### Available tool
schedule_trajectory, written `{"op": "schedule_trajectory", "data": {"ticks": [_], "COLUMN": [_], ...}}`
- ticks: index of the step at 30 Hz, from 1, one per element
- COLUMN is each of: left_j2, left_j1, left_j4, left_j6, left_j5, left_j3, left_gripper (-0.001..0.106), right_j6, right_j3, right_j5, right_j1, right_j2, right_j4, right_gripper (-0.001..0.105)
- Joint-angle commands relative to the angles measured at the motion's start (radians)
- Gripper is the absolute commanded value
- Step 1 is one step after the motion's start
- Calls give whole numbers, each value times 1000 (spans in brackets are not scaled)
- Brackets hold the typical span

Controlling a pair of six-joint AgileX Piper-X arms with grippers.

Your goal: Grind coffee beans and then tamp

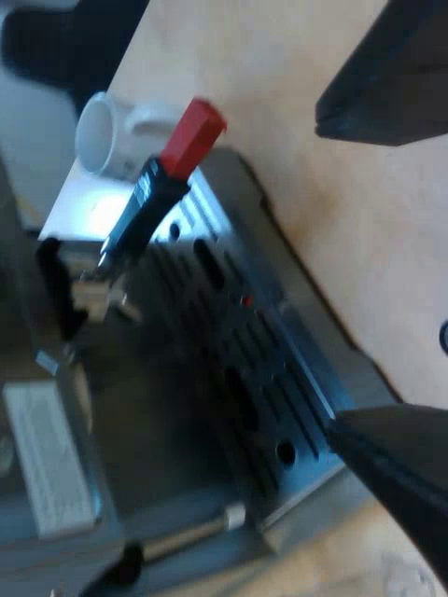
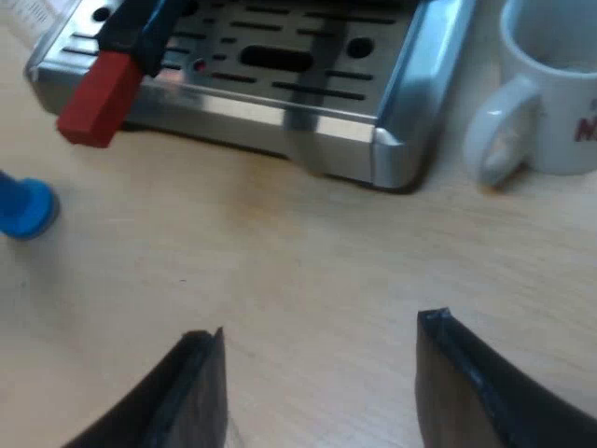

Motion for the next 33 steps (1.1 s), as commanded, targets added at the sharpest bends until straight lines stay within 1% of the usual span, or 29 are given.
{"op": "schedule_trajectory", "data": {"ticks": [1,3,6,8,9,11,12,14,15,17,18,20,21,23,26,27,29,30,33], "left_j2": [41,70,116,144,150,170,174,189,191,201,201,200,200,200,200,200,200,200,200], "left_j1": [-39,-55,-80,-96,-101,-116,-119,-129,-131,-131,-131,-131,-131,-131,-131,-131,-131,-131,-131], "left_j4": [-29,-32,-42,-77,-93,-144,-153,-201,-211,-232,-239,-269,-273,-304,-315,-315,-315,-315,-315], "left_j6": [7,18,18,18,18,18,18,18,18,18,18,18,18,18,18,18,18,18,18], "left_j5": [12,12,17,18,18,21,23,50,59,77,79,90,93,128,145,146,154,154,154], "left_j3": [-5,-5,-3,12,17,38,44,67,70,87,93,115,120,148,172,178,191,194,206], "left_gripper": [62,62,62,62,62,62,62,62,62,62,62,62,62,62,62,62,62,62,62], "right_j6": [-17,-17,8,38,46,81,87,149,166,213,221,266,273,322,359,364,380,385,419], "right_j3": [-12,-12,-12,-12,-12,-7,-5,13,19,44,51,81,89,120,154,161,193,200,225], "right_j5": [-12,2,76,135,148,229,249,318,339,416,434,553,577,667,800,816,896,910,966], "right_j1": [64,110,212,297,313,412,437,532,567,661,678,780,806,895,1002,1014,1077,1091,1139], "right_j2": [14,27,50,74,81,110,117,142,149,175,182,206,210,243,289,299,344,352,416], "right_j4": [-31,-55,-93,-118,-121,-140,-147,-184,-197,-244,-260,-335,-359,-453,-558,-580,-680,-705,-808], "right_gripper": [48,48,48,48,48,48,48,48,48,48,48,48,48,48,48,48,48,48,43]}}
